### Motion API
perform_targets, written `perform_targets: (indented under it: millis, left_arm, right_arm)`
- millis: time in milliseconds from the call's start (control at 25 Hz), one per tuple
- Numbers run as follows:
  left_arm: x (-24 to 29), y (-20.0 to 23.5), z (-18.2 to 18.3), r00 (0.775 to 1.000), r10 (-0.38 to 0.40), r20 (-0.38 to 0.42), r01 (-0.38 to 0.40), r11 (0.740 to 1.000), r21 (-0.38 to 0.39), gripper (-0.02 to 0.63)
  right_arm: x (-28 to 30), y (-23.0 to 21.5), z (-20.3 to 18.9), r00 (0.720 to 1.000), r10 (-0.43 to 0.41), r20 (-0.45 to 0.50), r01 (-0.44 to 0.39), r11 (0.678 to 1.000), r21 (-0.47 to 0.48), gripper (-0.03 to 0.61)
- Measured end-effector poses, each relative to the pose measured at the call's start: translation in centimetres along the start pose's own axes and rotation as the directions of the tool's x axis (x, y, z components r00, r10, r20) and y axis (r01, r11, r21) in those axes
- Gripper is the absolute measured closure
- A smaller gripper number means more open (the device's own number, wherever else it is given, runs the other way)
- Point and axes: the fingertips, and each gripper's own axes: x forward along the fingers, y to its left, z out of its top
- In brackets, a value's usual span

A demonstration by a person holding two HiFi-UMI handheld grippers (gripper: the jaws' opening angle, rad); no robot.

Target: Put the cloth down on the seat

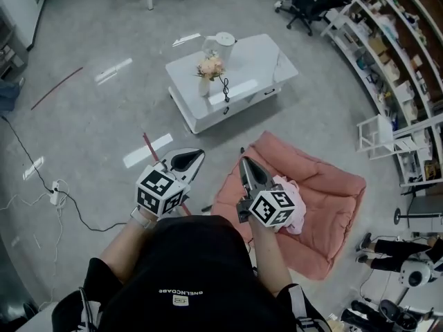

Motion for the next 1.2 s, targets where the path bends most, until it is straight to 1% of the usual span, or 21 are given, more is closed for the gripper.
perform_targets:
  millis: [240,480,720,960,1200]
  left_arm:
    - [-4.0,2.4,1.6,0.994,0.083,0.073,-0.082,0.996,-0.022,0.598]
    - [-8.5,4.6,1.6,0.980,0.161,0.114,-0.156,0.986,-0.055,0.598]
    - [-12.2,4.7,1.6,0.960,0.232,0.154,-0.225,0.973,-0.060,0.598]
    - [-14.6,4.8,1.0,0.944,0.281,0.174,-0.273,0.960,-0.068,0.598]
    - [-16.2,5.0,0.6,0.929,0.311,0.202,-0.293,0.949,-0.117,0.598]
  right_arm:
    - [2.5,5.3,1.4,0.994,0.109,-0.002,-0.108,0.985,-0.133,0.545]
    - [4.7,10.7,1.3,0.974,0.226,-0.017,-0.225,0.954,-0.197,0.545]
    - [5.1,14.8,0.6,0.948,0.315,-0.043,-0.316,0.918,-0.241,0.545]
    - [5.7,17.6,-0.6,0.926,0.369,-0.078,-0.376,0.886,-0.270,0.545]
    - [5.8,19.1,-1.6,0.916,0.389,-0.099,-0.400,0.871,-0.284,0.546]
